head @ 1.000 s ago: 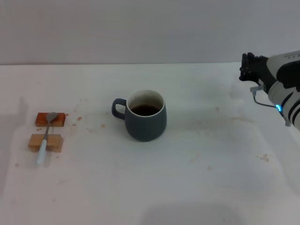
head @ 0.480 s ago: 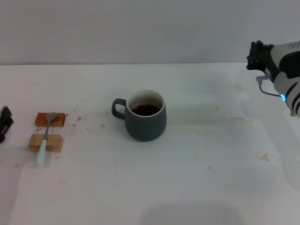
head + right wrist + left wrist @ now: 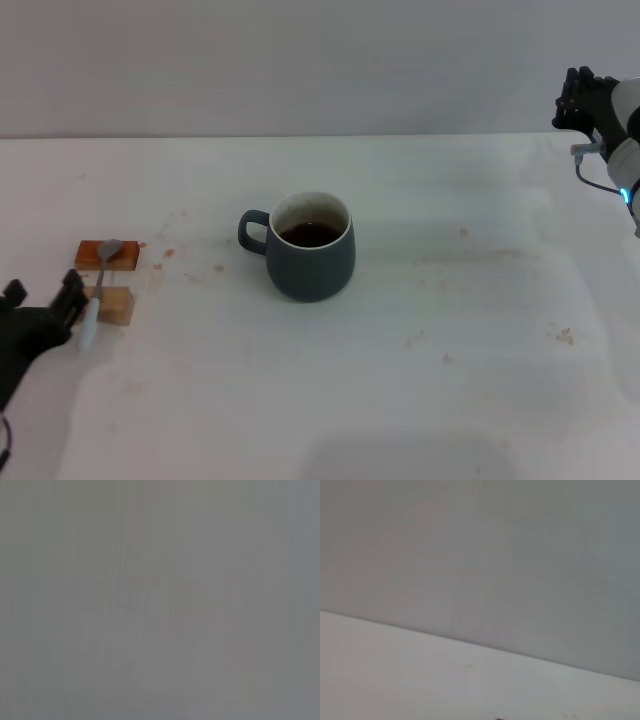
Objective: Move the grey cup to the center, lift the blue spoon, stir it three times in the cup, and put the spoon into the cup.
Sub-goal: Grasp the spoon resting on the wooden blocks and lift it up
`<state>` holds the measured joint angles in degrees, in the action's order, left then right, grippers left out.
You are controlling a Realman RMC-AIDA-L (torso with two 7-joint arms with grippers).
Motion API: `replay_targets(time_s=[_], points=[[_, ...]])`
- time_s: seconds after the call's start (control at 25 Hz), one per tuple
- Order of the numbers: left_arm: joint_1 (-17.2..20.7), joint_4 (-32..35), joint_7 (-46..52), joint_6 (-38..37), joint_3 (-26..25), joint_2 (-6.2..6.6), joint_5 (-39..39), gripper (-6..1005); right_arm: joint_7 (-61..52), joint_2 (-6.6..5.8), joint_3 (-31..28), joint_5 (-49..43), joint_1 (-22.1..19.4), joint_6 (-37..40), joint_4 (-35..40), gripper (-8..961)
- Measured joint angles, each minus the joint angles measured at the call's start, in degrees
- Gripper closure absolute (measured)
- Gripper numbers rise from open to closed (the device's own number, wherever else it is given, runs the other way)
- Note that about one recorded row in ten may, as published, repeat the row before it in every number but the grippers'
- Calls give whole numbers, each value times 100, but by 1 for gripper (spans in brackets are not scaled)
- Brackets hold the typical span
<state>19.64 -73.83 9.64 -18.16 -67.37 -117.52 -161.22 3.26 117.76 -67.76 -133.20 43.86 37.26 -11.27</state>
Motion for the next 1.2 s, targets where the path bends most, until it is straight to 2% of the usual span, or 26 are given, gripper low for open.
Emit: replay_targets(time_s=[0.16,0.68,0.96,1.2], points=[[-121,439,44,-590,267,-17,18,302,2,-4,0,0,0,2,14,872],[-81,1244,16,-1597,682,-89,101,305,128,-17,0,0,0,9,-4,872],[-392,2003,-91,-2336,942,-106,526,307,130,-17,28,0,0,10,-7,871],[-591,2200,-562,-2484,1115,-104,945,323,131,-17,52,1,0,11,-7,871]])
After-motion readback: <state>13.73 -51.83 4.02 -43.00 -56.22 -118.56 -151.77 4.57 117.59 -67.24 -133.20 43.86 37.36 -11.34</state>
